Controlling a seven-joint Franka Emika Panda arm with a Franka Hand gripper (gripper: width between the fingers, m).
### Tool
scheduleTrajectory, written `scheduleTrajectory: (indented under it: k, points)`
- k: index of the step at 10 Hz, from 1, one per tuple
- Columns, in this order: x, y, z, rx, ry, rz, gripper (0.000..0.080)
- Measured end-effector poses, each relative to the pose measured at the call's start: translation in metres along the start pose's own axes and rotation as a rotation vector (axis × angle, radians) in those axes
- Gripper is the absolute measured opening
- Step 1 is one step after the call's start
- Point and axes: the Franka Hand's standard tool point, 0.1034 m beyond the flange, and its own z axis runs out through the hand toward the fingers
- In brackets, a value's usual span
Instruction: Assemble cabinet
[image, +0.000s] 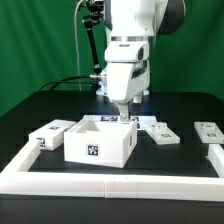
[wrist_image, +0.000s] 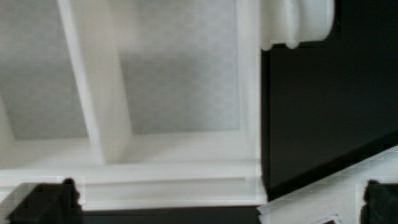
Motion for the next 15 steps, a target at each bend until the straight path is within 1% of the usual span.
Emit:
scheduleTrajectory:
  k: [2,3,6,7,10,11,12,13,14,15]
  points:
    - [-0.007,0.001,0.002,0.004,-0.002,0.007,0.0797]
    - [-0.009,-0.001,0.006,0.007,-0.001,0.011,0.0797]
    - [-0.015,-0.012,0.026,0.021,0.005,0.024,0.0797]
    - [-0.015,-0.016,0.031,0.031,0.004,0.024,0.0797]
    - [-0.015,-0.022,0.039,0.047,0.002,0.023,0.0797]
    - [-0.015,-0.022,0.04,0.048,0.002,0.024,0.0797]
    - [-0.016,-0.023,0.04,0.049,0.001,0.024,0.0769]
    - [-0.016,-0.023,0.04,0.049,0.001,0.024,0.0769]
    - [-0.016,-0.023,0.04,0.049,0.001,0.024,0.0597]
    - [-0.016,-0.023,0.04,0.049,0.001,0.024,0.039]
